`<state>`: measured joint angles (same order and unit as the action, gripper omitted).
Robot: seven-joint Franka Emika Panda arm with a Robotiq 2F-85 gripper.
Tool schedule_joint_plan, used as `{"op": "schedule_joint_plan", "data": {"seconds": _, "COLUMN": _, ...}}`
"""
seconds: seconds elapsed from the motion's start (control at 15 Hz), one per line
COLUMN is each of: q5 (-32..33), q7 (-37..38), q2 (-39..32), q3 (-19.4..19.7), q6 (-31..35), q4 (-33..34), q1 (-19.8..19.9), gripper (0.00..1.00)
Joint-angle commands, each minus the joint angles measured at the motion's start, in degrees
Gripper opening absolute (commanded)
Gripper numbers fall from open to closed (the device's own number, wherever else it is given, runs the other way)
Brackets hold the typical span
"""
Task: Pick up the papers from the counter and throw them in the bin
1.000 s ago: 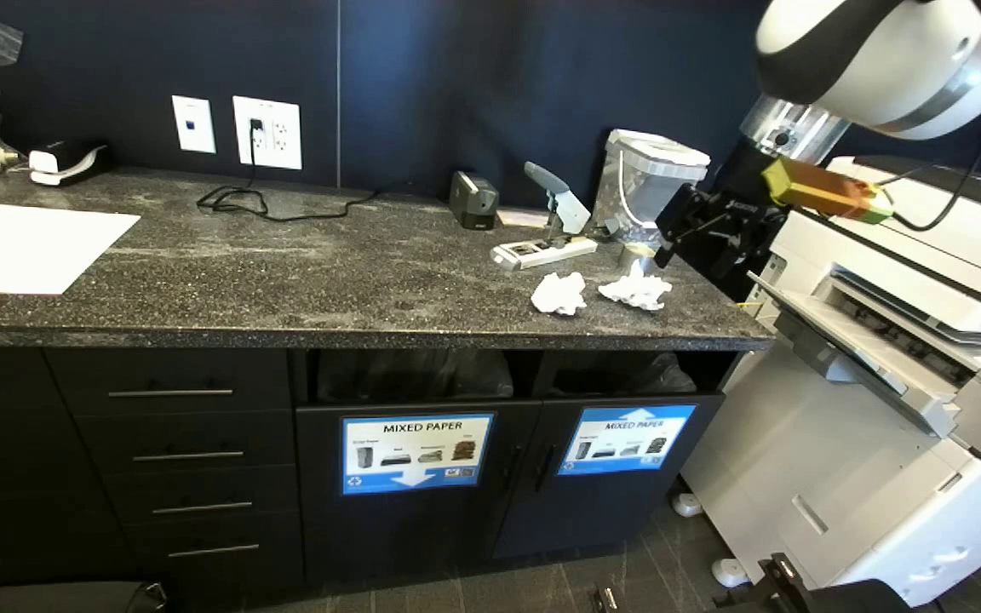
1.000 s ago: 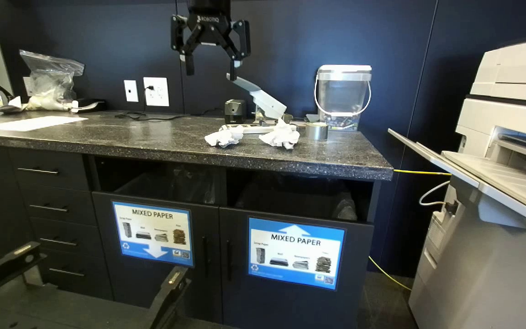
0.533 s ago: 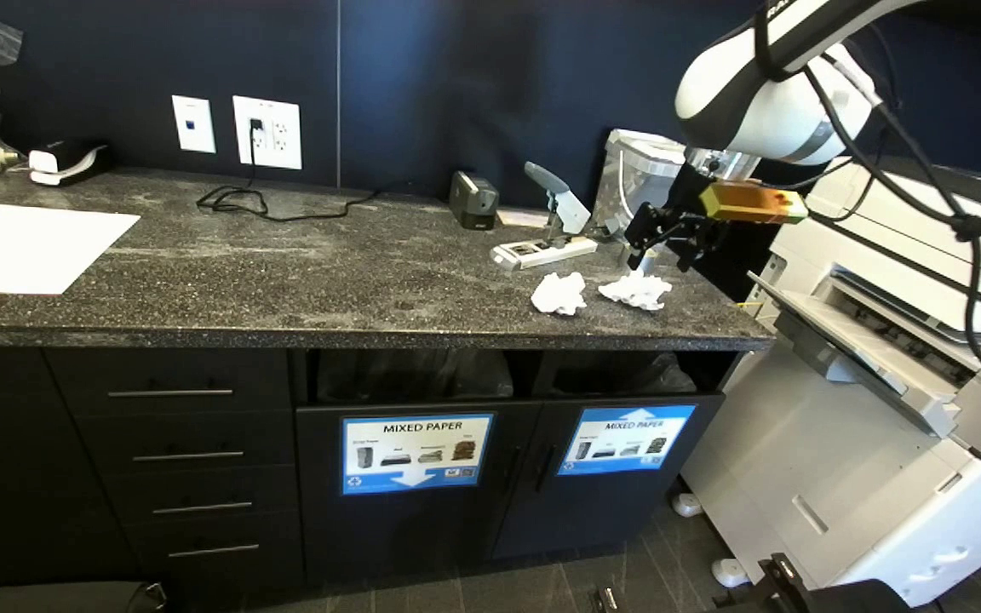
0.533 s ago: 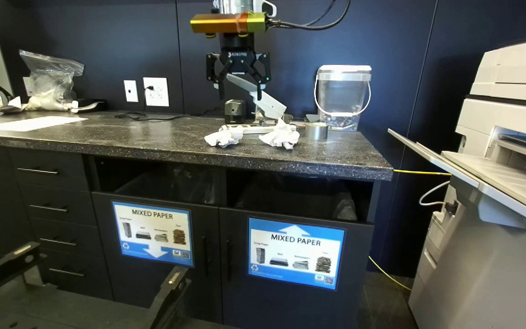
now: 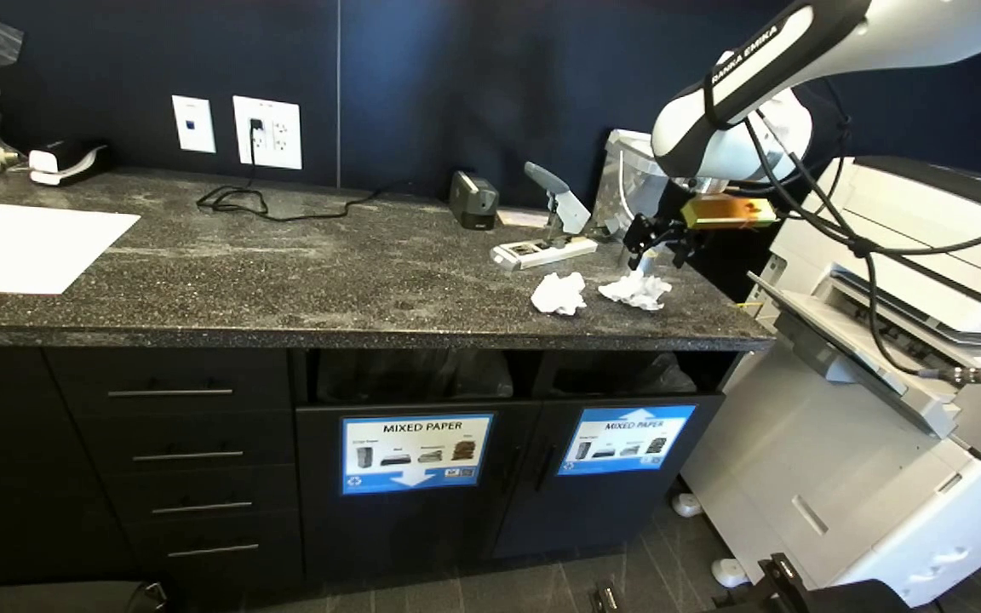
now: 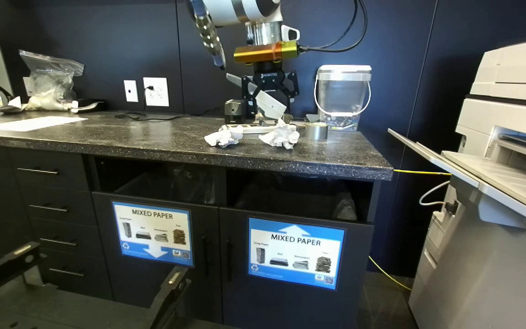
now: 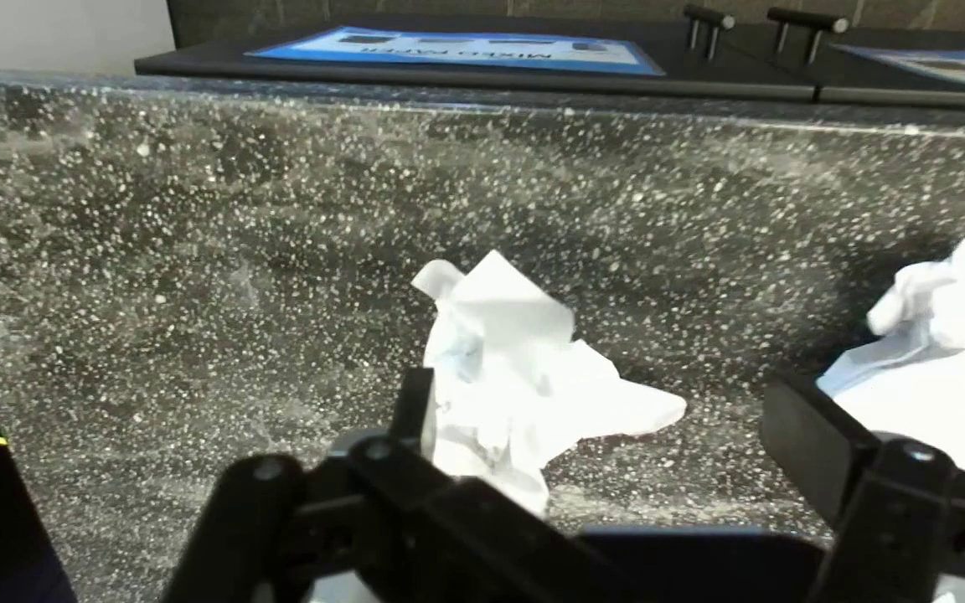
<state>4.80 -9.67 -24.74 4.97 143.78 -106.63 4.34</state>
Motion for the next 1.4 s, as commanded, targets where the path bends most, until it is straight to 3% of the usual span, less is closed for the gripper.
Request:
{"op": "schedule_joint_plan", "data": {"seconds": 0.0, "q5": 0.3, "q7": -0.7, "q2": -8.2, "q3": -0.3, "q6": -1.7, "q4": 10.3, "q1": 1.8, "gripper": 1.0}}
{"op": "schedule_joint_plan", "data": {"seconds": 0.33, "q5": -0.7, "q7": -1.5, "q2": -15.6, "q3": -1.1, "q6": -4.2, "q4": 18.6, "q1": 4.4, "gripper": 1.0}}
{"op": "schedule_joint_plan", "data": {"seconds": 0.67, "q5": -4.2, "q7": -5.4, "q2": -19.3, "q3": -4.4, "q6": -11.3, "q4": 24.5, "q1": 7.5, "gripper": 1.0}}
{"op": "schedule_joint_plan", "data": {"seconds": 1.33, "q5": -7.7, "q7": -7.3, "q2": -24.0, "q3": -5.5, "q6": -21.0, "q4": 32.6, "q1": 8.9, "gripper": 1.0}}
